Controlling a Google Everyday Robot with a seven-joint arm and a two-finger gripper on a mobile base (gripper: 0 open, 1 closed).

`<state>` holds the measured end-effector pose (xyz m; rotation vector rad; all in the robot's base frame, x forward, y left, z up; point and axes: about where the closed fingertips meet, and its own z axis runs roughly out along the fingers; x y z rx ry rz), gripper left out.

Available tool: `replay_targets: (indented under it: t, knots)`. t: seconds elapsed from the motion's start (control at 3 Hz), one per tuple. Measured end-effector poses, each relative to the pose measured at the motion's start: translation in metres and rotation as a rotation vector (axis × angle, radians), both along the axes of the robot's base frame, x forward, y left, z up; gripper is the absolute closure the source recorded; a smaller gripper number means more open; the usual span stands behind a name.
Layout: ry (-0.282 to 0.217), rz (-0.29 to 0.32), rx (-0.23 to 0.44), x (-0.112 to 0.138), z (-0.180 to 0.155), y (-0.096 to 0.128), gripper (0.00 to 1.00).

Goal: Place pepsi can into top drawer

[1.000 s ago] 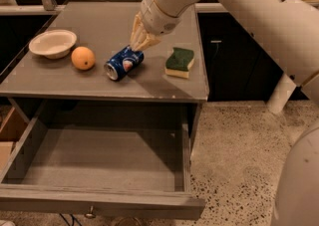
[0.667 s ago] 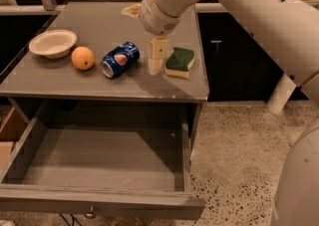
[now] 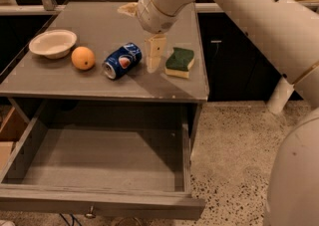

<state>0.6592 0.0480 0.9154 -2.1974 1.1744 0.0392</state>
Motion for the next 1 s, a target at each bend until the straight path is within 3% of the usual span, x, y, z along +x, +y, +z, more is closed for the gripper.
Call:
replay_targets:
  t: [0.67,1.0]
  knots:
    - [-0.068,0.129,-0.022,0.033,-0.004,0.028,0.0]
    - [-0.076,0.139,-0.021,0.036,-0.003,0.031,0.0]
